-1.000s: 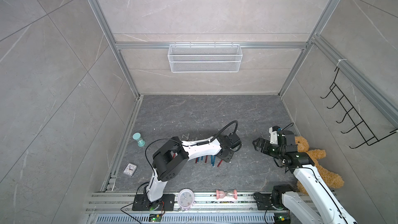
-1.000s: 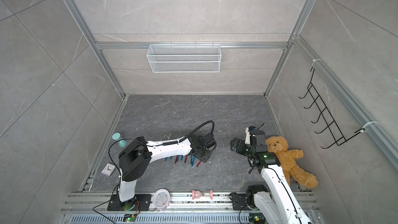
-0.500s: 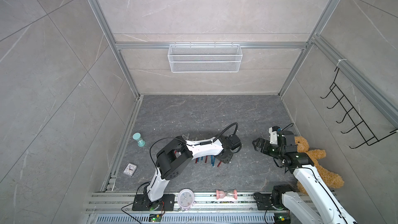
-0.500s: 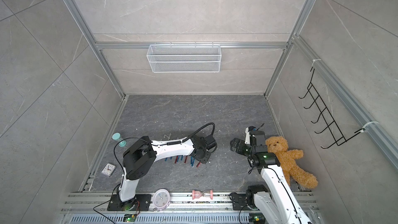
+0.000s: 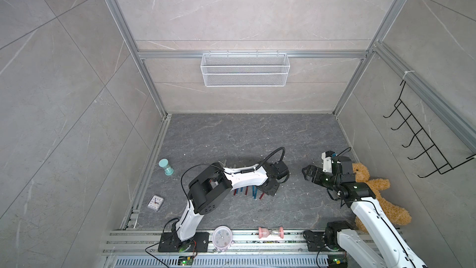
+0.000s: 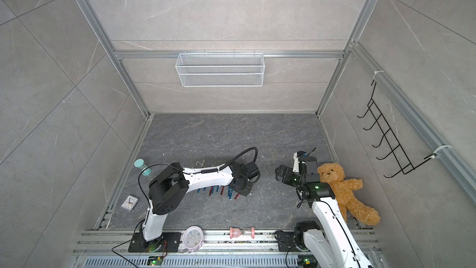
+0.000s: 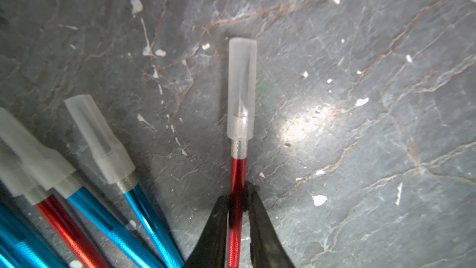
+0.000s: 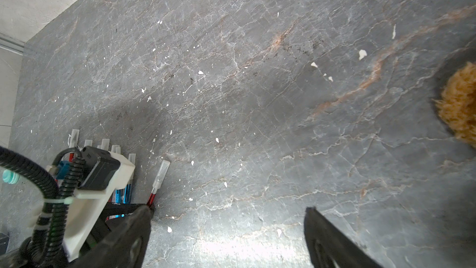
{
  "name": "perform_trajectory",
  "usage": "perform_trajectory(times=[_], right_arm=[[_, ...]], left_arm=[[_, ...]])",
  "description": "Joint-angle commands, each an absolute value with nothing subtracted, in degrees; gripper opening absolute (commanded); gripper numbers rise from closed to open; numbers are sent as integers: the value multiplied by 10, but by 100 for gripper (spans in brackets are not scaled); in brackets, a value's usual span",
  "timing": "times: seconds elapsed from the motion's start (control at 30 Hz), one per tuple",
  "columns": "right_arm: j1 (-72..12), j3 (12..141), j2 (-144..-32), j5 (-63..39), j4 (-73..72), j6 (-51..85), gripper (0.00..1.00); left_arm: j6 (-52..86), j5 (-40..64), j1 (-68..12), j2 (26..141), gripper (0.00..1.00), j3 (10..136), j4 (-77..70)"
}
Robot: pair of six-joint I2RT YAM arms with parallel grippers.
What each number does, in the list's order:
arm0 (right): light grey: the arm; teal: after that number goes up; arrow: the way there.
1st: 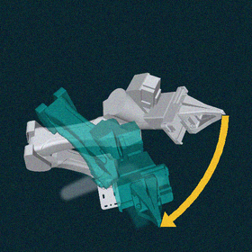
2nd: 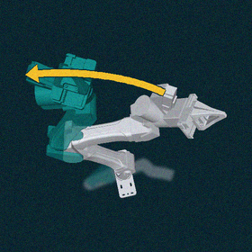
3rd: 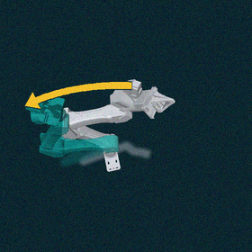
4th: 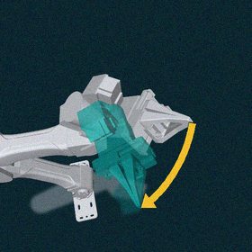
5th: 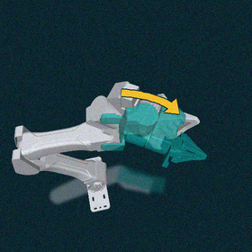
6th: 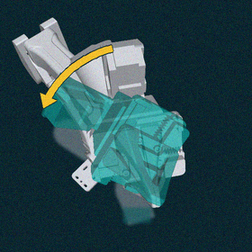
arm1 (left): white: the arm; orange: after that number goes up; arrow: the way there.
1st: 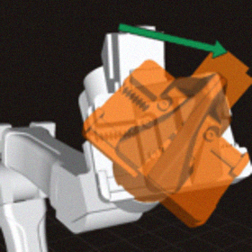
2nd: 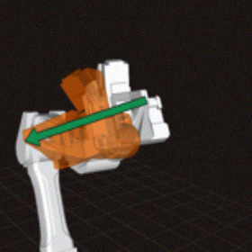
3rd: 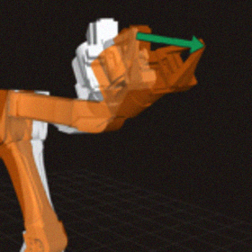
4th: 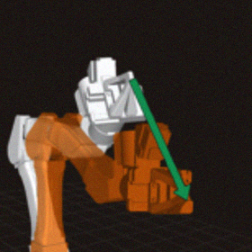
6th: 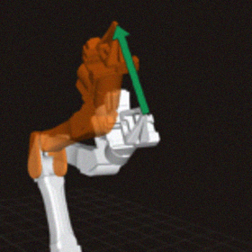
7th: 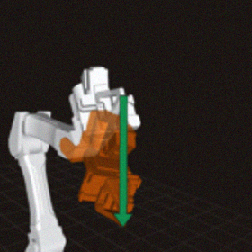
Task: Remove protective caps from carving knives
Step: Pick up the carving knife from the center of the board.
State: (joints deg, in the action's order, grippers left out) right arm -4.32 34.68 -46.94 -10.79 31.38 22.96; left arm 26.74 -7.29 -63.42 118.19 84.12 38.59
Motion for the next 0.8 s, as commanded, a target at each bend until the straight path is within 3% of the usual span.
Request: perform_trajectory(times=[0.0,0.33,0.77], right_arm=[[-47,338,-471,-112,303,234,93],[-46,344,-470,-118,305,234,92],[-46,345,-465,-134,304,236,82]], left_arm=[[261,-70,-638,1193,18,851,406],[261,-73,-640,1192,2,850,405],[274,-82,-640,1122,0,823,357]])
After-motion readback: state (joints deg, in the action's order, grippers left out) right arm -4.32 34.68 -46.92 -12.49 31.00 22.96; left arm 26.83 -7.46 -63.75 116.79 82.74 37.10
